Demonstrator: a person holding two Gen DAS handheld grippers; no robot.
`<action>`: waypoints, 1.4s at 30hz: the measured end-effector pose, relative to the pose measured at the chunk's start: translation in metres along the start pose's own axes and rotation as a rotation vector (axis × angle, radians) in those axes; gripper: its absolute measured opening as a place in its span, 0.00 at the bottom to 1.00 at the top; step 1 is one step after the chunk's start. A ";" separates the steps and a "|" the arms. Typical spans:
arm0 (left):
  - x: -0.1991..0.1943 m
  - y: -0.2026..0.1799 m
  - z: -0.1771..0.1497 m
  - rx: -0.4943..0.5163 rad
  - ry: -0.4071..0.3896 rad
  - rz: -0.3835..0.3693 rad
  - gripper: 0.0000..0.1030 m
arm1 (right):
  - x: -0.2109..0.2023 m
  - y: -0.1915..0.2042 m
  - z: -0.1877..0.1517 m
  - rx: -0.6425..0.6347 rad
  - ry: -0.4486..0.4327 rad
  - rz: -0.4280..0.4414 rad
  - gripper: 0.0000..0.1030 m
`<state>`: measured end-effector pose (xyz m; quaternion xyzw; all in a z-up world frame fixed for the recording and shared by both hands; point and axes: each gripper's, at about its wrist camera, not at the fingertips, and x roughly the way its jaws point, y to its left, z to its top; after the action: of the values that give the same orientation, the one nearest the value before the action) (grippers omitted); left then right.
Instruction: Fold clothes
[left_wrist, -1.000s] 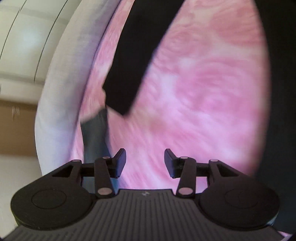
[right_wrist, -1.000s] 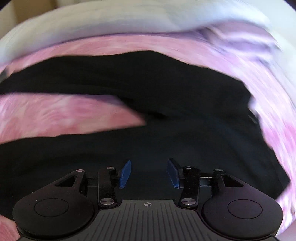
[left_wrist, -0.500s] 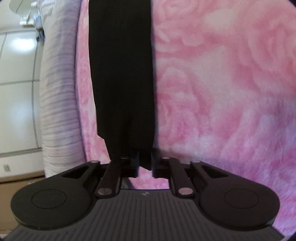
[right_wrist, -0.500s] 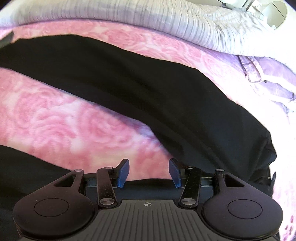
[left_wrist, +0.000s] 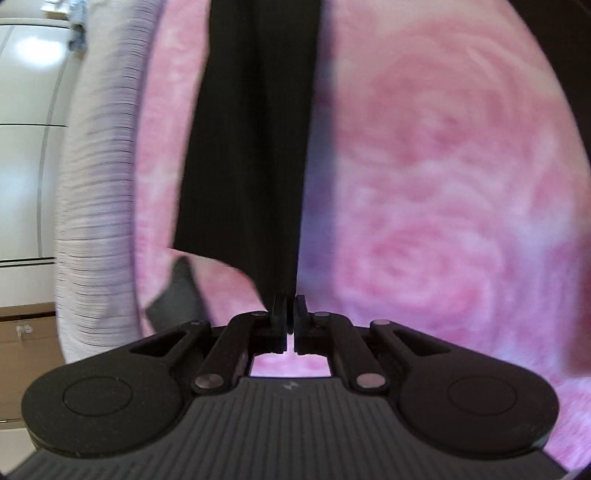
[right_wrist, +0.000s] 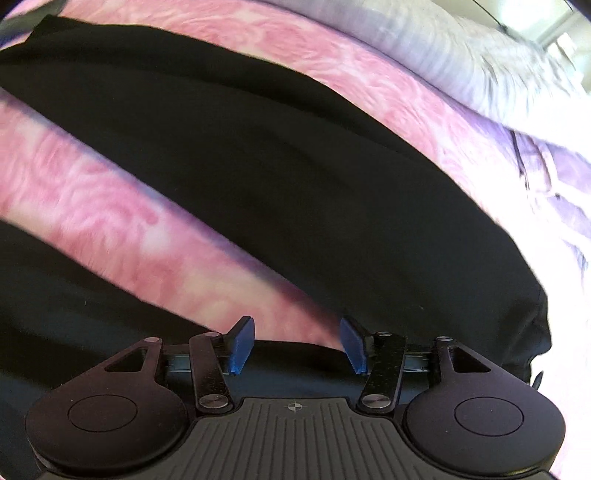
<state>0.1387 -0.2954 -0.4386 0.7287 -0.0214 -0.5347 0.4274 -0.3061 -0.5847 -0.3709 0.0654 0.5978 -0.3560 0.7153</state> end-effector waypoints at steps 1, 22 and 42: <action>0.002 -0.003 0.002 -0.008 0.008 -0.006 0.01 | 0.001 0.001 0.000 -0.008 0.002 0.005 0.54; 0.050 0.168 -0.006 -0.547 -0.166 -0.201 0.34 | -0.011 0.016 0.025 0.123 -0.008 0.041 0.56; 0.147 0.215 0.001 -0.820 0.024 -0.222 0.32 | -0.012 0.016 0.013 0.199 0.010 0.053 0.57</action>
<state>0.2921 -0.5046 -0.4118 0.5025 0.2766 -0.5333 0.6218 -0.2865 -0.5749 -0.3612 0.1536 0.5610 -0.3945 0.7114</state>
